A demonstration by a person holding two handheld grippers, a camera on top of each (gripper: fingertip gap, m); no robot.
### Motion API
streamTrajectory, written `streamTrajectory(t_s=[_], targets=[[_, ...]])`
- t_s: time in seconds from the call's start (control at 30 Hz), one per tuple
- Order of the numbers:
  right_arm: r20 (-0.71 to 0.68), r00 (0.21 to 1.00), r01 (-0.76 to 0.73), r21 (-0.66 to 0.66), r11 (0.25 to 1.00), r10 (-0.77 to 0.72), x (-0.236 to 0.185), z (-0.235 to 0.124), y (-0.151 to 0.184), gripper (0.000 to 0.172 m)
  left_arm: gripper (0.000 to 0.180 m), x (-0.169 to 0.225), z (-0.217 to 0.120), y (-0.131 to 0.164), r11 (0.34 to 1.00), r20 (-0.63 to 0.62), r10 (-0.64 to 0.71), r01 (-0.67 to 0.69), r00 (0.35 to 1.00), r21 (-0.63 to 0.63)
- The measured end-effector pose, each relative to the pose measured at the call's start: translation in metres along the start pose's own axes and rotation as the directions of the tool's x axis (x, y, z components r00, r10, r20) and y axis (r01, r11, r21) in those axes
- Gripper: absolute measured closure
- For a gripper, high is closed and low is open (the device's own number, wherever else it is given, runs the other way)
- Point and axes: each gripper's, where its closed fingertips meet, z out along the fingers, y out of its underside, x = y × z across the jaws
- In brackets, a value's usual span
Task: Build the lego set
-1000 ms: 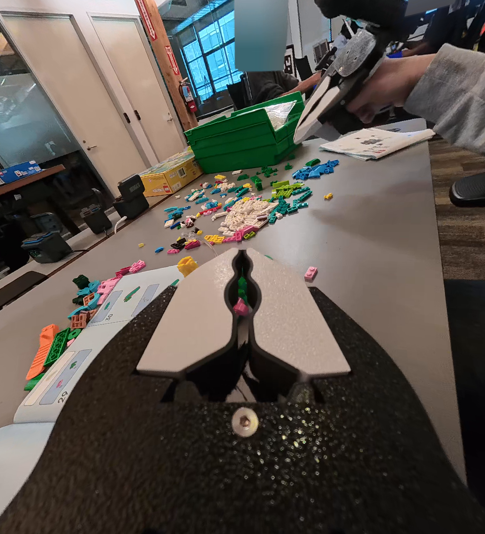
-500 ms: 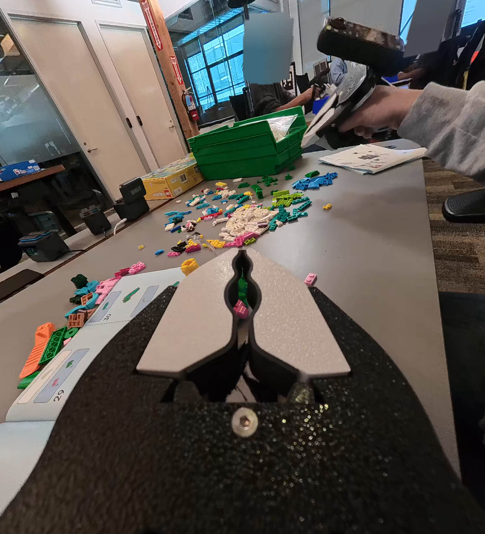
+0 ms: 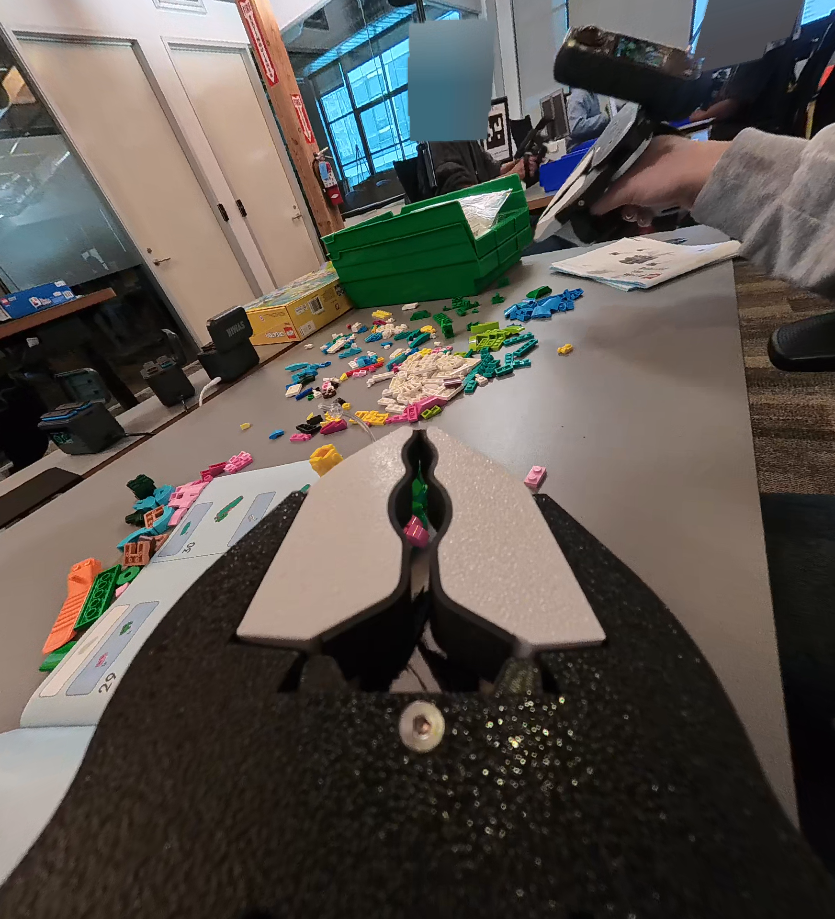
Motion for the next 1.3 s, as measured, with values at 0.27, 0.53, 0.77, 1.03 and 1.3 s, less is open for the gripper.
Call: streamTrajectory(t_s=[0.27,0.53,0.77,1.03,1.3], targets=[[-0.049,0.998,-0.044,0.03,0.999,0.046,0.012,-0.003,-0.002,0.172,0.18,0.001,0.002,0.001,1.0,0.005,0.025,-0.025,1.0,-0.011],[-0.064,0.996,-0.068,0.019,0.998,0.069,0.019,-0.002,0.004,0.172,0.18,0.001,0.002,0.001,1.0,0.006,0.022,-0.022,1.0,-0.008],[-0.069,0.995,-0.074,0.009,0.997,0.074,0.022,-0.002,0.007,0.172,0.18,0.001,0.002,0.001,1.0,0.007,0.024,-0.024,1.0,-0.009],[-0.054,0.995,-0.079,0.011,0.997,0.079,0.021,-0.001,0.008,0.172,0.18,0.002,0.002,0.002,1.0,0.008,0.029,-0.029,1.0,-0.012],[-0.032,0.998,-0.058,0.003,0.998,0.059,0.012,0.002,0.007,0.172,0.18,0.002,0.002,0.002,0.999,0.008,0.03,-0.029,1.0,-0.012]])
